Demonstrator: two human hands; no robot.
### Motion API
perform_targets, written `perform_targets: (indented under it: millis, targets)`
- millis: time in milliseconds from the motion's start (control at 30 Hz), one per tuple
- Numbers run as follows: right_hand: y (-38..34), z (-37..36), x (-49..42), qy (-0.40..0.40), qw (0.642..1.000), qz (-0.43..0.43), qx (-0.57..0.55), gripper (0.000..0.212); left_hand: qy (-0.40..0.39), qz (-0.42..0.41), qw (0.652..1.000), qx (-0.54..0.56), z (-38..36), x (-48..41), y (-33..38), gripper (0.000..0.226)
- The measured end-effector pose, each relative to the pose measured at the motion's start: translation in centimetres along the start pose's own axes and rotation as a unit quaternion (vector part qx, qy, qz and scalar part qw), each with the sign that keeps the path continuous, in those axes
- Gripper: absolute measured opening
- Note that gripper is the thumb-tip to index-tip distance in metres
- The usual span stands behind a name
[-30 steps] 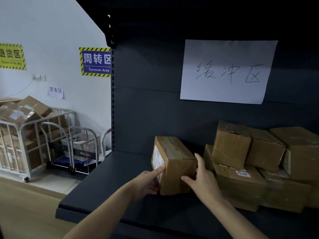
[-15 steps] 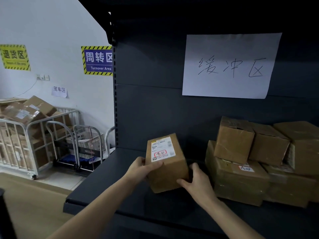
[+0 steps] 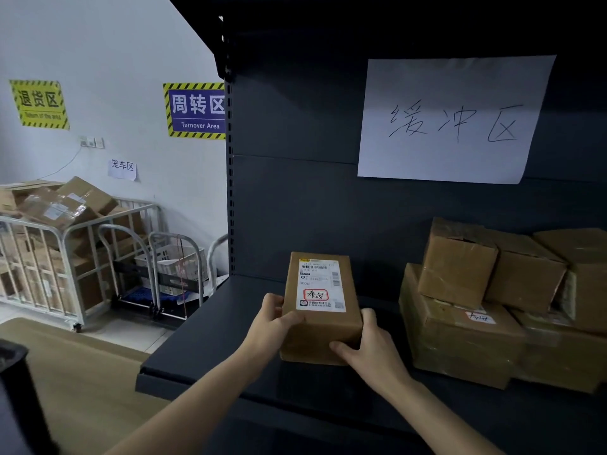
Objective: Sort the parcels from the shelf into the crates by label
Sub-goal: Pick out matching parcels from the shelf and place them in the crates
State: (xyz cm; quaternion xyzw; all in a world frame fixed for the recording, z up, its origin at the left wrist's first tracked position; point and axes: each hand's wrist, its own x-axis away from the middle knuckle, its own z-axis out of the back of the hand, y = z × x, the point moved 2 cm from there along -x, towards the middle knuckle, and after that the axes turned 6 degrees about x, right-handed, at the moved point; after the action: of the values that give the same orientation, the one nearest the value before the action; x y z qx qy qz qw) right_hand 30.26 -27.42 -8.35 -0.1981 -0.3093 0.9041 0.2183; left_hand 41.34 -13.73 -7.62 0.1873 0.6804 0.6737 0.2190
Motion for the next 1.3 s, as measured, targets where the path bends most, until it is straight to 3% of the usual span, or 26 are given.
perform_targets:
  millis: [167, 367, 500, 667, 1000, 1067, 1167, 1300]
  targets:
    - [-0.5, 0.4, 2.0, -0.019, 0.999, 0.016, -0.038, 0.061, -0.023, -0.060, 0.997, 0.044, 0.2, 2.6, -1.1, 0.037]
    - [-0.3, 1.2, 3.0, -0.021, 0.999, 0.030, -0.027, 0.049, -0.069, -0.096, 0.992, 0.036, 1.2, 3.7, -1.8, 0.049]
    - [-0.1, 0.9, 2.3, -0.022, 0.999, 0.028, 0.001, 0.043, -0.066, -0.135, 0.988, -0.026, 1.5, 3.2, -2.4, 0.044]
    - [-0.1, -1.1, 1.3, -0.032, 0.999, 0.021, 0.037, 0.033, -0.006, -0.144, 0.981, -0.129, 2.3, 1.9, -3.2, 0.040]
    - [-0.1, -2.4, 0.2, -0.059, 0.994, -0.005, 0.095, 0.043, 0.008, -0.108, 0.966, -0.236, 3.6, -0.1, -3.6, 0.043]
    - [0.1, -1.9, 0.6, -0.070, 0.988, 0.002, 0.141, 0.055, -0.012, -0.097, 0.936, -0.337, 4.1, 0.2, -3.6, 0.050]
    - [0.5, -0.8, 1.3, -0.064, 0.970, 0.030, 0.233, 0.061, 0.004, -0.120, 0.846, -0.520, 5.0, 1.0, -3.0, 0.048]
    - [1.0, 0.5, 2.1, -0.053, 0.937, 0.063, 0.338, 0.064, 0.026, -0.152, 0.768, -0.621, 5.1, 2.2, -1.9, 0.047]
